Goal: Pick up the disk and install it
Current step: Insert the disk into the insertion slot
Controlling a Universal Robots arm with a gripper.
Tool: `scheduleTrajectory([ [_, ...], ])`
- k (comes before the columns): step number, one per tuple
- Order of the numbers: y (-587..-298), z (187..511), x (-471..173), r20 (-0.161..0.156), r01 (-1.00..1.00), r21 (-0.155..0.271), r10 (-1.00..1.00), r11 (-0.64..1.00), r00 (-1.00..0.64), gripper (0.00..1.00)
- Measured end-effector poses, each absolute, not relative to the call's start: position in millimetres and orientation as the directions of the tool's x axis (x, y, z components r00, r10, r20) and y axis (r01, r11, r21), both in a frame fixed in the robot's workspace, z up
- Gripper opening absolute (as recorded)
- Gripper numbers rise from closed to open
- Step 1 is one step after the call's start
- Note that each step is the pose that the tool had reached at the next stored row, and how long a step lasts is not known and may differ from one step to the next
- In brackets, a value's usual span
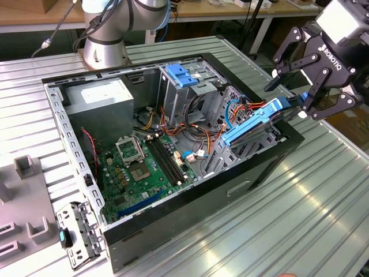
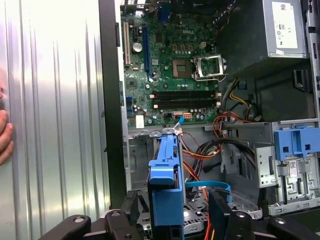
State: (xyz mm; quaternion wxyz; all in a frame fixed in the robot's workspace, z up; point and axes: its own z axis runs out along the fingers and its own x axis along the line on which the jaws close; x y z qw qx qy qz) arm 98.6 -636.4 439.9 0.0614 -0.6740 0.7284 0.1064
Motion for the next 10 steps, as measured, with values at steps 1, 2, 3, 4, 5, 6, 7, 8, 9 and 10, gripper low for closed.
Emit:
scheduleTrajectory([
  [1, -636.8, 438.8, 98.7, -0.237, -0.995, 0.073, -0.968, 0.071, -0.086, 0.67],
  [2, -637.2, 438.0, 98.8, -0.241, -0.995, 0.075, -0.967, 0.072, -0.088, 0.67],
  [3, -637.3, 437.3, 98.8, -0.249, -0.994, 0.076, -0.964, 0.075, -0.092, 0.67],
  [4, -637.3, 436.9, 98.9, -0.257, -0.993, 0.079, -0.961, 0.084, -0.102, 0.67],
  [5, -637.3, 436.6, 99.0, -0.265, -0.992, 0.081, -0.958, 0.094, -0.113, 0.67],
  [6, -637.3, 436.4, 98.9, -0.269, -0.992, 0.082, -0.956, 0.099, -0.118, 0.67],
  [7, -637.3, 436.1, 98.9, -0.271, -0.991, 0.083, -0.955, 0.104, -0.123, 0.67],
  [8, -637.3, 435.6, 98.9, -0.274, -0.991, 0.084, -0.953, 0.109, -0.128, 0.67],
  [9, -637.3, 435.0, 98.9, -0.278, -0.99, 0.085, -0.951, 0.114, -0.133, 0.67],
  [10, -637.4, 434.1, 98.9, -0.282, -0.989, 0.086, -0.949, 0.12, -0.139, 0.67],
])
